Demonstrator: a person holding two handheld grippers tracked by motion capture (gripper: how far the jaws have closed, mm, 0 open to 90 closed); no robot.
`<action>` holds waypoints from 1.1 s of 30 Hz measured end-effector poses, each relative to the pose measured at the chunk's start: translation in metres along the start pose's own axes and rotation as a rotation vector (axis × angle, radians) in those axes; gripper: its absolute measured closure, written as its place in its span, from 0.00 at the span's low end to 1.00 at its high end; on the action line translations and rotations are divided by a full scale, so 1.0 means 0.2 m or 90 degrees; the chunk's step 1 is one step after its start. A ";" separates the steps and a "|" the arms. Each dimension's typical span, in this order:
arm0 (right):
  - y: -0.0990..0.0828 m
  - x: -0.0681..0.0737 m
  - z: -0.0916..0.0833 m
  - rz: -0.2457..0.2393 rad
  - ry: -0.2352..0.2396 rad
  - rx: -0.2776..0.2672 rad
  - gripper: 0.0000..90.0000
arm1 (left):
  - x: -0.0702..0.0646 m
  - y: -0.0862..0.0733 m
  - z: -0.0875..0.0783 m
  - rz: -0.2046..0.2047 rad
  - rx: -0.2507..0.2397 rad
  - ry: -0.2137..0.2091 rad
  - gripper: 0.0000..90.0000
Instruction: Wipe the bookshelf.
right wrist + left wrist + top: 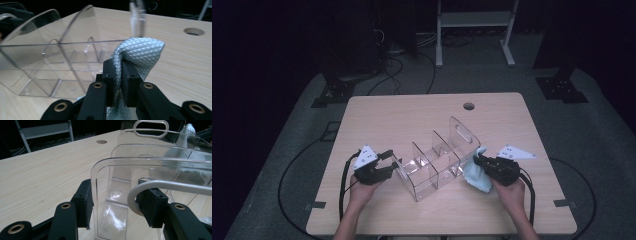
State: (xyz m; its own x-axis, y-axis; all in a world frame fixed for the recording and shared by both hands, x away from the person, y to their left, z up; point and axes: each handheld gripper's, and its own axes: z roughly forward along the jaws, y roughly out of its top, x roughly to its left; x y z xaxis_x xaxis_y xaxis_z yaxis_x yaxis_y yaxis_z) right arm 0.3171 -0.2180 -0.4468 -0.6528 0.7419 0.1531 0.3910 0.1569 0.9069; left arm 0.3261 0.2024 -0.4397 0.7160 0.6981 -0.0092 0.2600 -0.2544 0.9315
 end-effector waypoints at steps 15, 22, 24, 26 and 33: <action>-0.03 -0.02 0.03 -0.004 0.004 0.000 0.91 | 0.00 0.00 0.00 -0.002 -0.006 -0.006 0.53; -0.02 -0.07 0.02 -0.005 -0.019 0.007 0.91 | 0.00 0.00 0.00 -0.001 -0.007 -0.005 0.53; -0.01 -0.09 0.02 0.001 -0.022 0.010 0.91 | 0.00 0.00 0.01 0.000 -0.006 -0.006 0.53; -0.01 -0.08 0.03 -0.002 -0.022 0.006 0.91 | 0.00 0.00 0.01 0.000 -0.007 -0.004 0.53; -0.01 -0.03 0.03 -0.020 -0.004 0.010 0.91 | 0.00 0.00 0.00 0.001 -0.008 -0.003 0.53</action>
State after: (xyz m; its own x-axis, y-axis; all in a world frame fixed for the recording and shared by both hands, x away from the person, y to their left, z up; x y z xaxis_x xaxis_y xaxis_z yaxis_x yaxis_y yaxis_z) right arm 0.3249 -0.2192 -0.4528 -0.6609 0.7406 0.1213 0.3803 0.1911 0.9049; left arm 0.3261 0.2019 -0.4407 0.7190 0.6949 -0.0098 0.2511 -0.2467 0.9360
